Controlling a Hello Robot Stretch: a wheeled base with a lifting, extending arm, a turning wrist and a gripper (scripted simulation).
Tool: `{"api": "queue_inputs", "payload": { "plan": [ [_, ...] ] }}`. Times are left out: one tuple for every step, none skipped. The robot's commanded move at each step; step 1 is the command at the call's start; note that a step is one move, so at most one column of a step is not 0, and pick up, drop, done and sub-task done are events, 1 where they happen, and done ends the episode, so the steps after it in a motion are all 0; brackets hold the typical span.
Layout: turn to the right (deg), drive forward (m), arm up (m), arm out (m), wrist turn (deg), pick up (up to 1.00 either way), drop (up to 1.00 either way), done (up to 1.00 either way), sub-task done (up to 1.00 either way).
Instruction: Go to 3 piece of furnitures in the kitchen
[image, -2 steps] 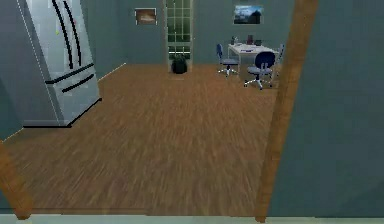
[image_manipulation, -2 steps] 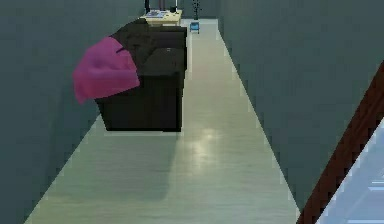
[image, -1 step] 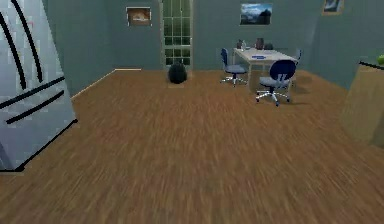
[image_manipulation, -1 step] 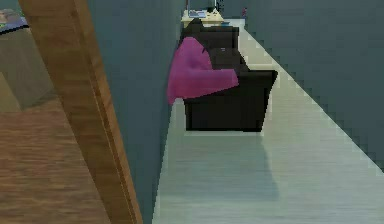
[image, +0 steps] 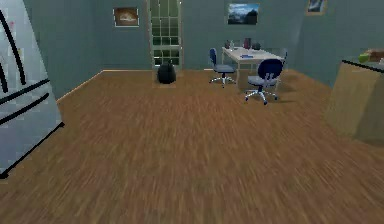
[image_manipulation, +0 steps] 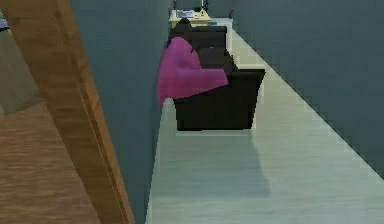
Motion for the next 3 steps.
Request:
{"api": "queue_inputs", "payload": {
  "plan": [
    [0.0,0.4,0.0,0.0,0.0,0.0,0.0,0.0,0.0],
    [12.0,0.0,0.0,0.0,0.0,0.0,0.0,0.0,0.0],
    [0.0,1.0,0.0,0.0,0.0,0.0,0.0,0.0,0.0]
  ]
}}
